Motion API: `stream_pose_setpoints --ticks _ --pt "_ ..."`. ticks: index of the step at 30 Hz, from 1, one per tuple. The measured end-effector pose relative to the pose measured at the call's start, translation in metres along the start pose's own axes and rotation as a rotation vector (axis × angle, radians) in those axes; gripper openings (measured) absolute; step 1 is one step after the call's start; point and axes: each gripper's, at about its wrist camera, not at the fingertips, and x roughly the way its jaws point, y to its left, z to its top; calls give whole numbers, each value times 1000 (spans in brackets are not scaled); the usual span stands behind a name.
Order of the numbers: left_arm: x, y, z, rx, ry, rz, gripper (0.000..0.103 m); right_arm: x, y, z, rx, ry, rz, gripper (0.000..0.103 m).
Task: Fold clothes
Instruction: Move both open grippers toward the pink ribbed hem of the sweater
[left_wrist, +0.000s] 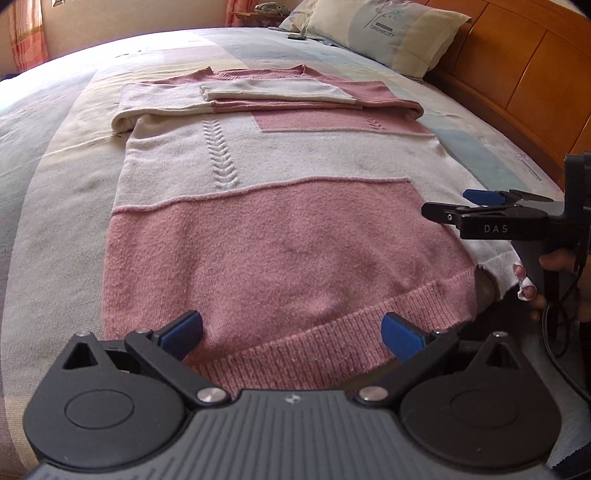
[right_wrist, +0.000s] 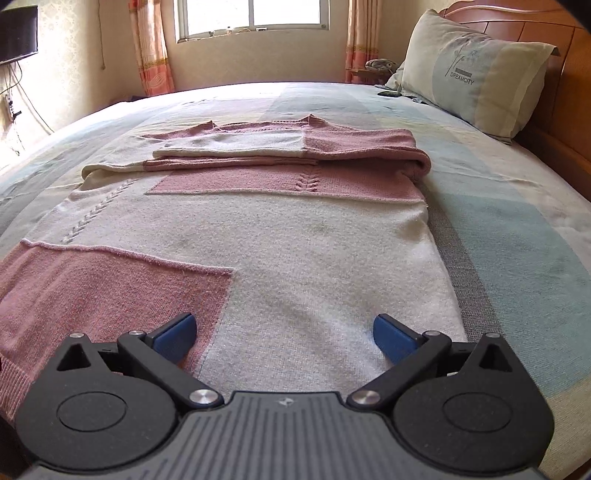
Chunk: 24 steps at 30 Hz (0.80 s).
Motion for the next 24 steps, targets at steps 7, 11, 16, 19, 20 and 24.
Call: stream_pose_setpoints --ticks 7,11,16,19,20,24 --pt "-10 -6 6 -48 7 56 102 -5 -3 -10 -6 -66 23 103" --pt "-8 2 27 -62 -54 72 102 -7 -5 -14 -10 -99 33 103" --pt "19 24 44 -129 -77 65 102 -7 -2 -17 -12 -110 18 103" --pt "29 37 34 -178 -99 72 102 -8 -3 -18 -16 -116 19 103" --pt "26 38 30 -171 -116 66 102 -9 -3 -18 -21 -114 23 103" --pt "14 35 19 -120 -108 96 102 -22 -8 -22 -36 -81 31 103"
